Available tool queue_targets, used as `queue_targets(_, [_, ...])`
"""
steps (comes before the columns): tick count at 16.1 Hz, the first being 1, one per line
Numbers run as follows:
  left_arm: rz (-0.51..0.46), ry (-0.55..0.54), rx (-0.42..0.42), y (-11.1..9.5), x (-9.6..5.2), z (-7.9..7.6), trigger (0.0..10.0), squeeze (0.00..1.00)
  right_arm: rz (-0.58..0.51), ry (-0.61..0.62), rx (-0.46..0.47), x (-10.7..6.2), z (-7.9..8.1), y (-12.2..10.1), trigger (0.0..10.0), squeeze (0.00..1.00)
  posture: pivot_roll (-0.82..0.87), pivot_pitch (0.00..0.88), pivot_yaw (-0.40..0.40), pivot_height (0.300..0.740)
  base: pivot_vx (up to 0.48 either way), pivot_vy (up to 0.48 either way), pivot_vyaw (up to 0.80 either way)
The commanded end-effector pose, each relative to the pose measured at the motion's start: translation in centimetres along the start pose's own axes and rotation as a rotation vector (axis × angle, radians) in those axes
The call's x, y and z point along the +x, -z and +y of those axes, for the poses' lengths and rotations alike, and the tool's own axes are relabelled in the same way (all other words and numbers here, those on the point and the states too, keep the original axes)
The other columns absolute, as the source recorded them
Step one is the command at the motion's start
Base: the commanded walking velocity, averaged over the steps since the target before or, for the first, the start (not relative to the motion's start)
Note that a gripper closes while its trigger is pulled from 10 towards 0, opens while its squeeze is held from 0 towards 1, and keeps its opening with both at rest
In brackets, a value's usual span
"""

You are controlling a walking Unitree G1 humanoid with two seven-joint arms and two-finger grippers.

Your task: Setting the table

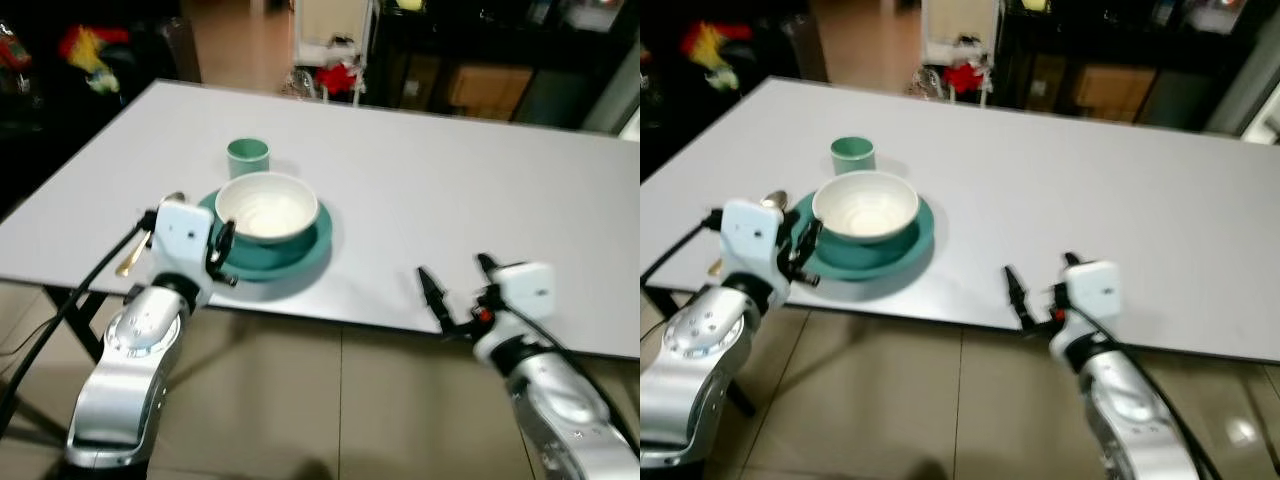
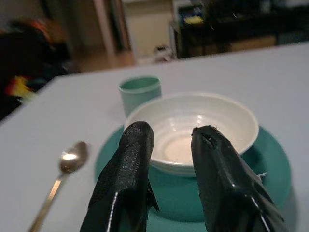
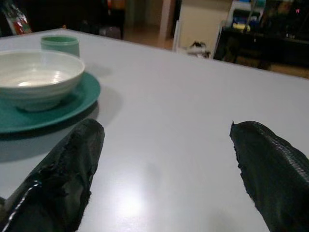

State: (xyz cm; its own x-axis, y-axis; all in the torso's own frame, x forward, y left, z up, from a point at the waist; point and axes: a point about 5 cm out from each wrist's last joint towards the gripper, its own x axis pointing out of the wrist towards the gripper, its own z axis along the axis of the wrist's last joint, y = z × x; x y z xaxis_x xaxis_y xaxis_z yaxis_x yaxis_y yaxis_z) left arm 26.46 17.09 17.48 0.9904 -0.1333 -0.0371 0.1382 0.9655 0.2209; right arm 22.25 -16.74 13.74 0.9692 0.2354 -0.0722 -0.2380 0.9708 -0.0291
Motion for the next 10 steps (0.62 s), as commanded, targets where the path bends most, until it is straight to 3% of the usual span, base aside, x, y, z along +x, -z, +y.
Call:
queue_targets(1, [0.028,-0.020,-0.013,0.64,-0.19,0.39,10.0,0.00,-0.016,-0.040,0.011,0.15,0.60,-0.20,10.0,0.00,0.09,0.000,-0.050,0.740,0.000,0.000,0.80])
queue_targets(4, [0.033,-0.027,-0.013,0.88,-0.18,0.24,10.0,0.00,0.001,-0.094,0.040,-0.02,1.09,0.03,10.0,0.00,0.09,0.000,-0.049,0.740,0.000,0.000,0.80])
queue_targets(10, [0.047,-0.029,-0.018,1.08,0.10,0.18,10.0,0.00,-0.011,-0.071,0.046,0.07,0.96,0.10,10.0,0.00,0.08,0.000,-0.038,0.740,0.000,0.000,0.80])
